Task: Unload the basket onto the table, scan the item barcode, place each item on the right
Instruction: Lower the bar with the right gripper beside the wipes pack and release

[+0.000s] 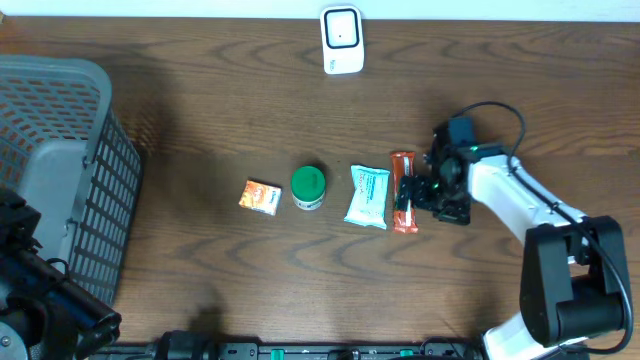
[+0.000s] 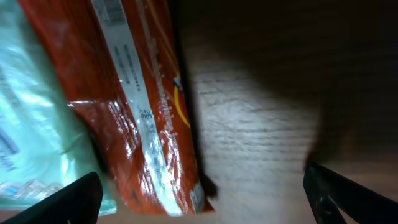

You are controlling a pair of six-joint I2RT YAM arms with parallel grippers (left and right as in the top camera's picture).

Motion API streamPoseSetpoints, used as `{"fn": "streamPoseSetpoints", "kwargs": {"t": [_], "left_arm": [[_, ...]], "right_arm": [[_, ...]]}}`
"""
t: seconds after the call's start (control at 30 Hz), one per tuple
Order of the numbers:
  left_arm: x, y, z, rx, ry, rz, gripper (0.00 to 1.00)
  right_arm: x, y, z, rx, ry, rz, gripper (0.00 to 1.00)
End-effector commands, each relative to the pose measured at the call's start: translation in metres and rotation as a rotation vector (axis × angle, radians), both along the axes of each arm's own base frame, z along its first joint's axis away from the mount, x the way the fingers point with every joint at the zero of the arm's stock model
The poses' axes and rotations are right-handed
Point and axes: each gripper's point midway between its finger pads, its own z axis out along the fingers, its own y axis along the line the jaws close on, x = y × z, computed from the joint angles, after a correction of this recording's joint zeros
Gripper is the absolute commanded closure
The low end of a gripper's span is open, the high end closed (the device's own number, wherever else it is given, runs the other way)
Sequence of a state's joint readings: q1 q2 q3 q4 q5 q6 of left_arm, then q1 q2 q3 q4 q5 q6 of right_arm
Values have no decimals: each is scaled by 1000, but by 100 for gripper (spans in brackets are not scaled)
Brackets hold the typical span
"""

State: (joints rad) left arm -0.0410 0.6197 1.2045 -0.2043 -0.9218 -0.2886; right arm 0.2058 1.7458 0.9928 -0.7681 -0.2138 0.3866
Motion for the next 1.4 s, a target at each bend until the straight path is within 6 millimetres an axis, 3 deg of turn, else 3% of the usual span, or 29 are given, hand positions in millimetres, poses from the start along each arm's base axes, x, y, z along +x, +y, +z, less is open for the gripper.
{"fn": "streamPoseSetpoints", "kwargs": {"t": [0.0, 0.07, 0.2, 0.23, 0.37, 0.47, 0.53, 0.57, 0.6, 0.63, 0.7, 0.83, 0.97, 1.07, 1.13, 1.27, 1.33, 1.37], "left_arm": [[-1, 1, -1, -4, -7, 6, 39], [-1, 1, -1, -4, -7, 6, 39], [-1, 1, -1, -4, -7, 6, 39], [-1, 1, -1, -4, -7, 6, 39], [-1, 1, -1, -4, -6, 6, 39], [-1, 1, -1, -4, -6, 6, 39], [-1, 1, -1, -4, -6, 6, 39], [-1, 1, -1, -4, -6, 6, 39], [-1, 1, -1, -4, -6, 6, 39], [-1, 1, -1, -4, -6, 6, 39], [-1, 1, -1, -4, -6, 6, 39], [-1, 1, -1, -4, -6, 6, 39], [-1, 1, -1, -4, -6, 6, 39], [-1, 1, -1, -4, -6, 6, 39], [-1, 1, -1, -4, -6, 6, 39], [-1, 1, -1, -4, -7, 6, 39], [-1, 1, -1, -4, -7, 6, 39], [-1, 1, -1, -4, -6, 6, 39]], "right_arm": [[-15, -1, -17, -93, 12, -33, 1], [-20, 1, -25, -112, 0, -20, 3], [-31, -14, -39, -202, 0, -64, 40], [-33, -17, -41, -218, 1, -68, 45], [-29, -20, -42, -234, -23, -73, 43], [-22, -20, -42, -233, -56, -35, 67], [-19, -19, -41, -232, -70, -19, 72], [-16, -18, -40, -228, -80, -10, 68], [-13, -15, -38, -214, -85, -1, 58], [-10, -10, -35, -194, -90, 22, 32], [-6, -3, -24, -166, -81, 45, 1], [2, 2, 24, -159, -46, 9, 1], [-4, 16, 68, -80, 12, 0, 1], [-6, 13, 95, -99, 21, -8, 1], [-2, 3, 110, -138, 14, -240, 1], [-21, -3, 128, -85, 192, -1038, 1], [-31, 7, 131, -47, 339, -1401, 1], [-31, 15, 132, -12, 392, -1467, 9]]}}
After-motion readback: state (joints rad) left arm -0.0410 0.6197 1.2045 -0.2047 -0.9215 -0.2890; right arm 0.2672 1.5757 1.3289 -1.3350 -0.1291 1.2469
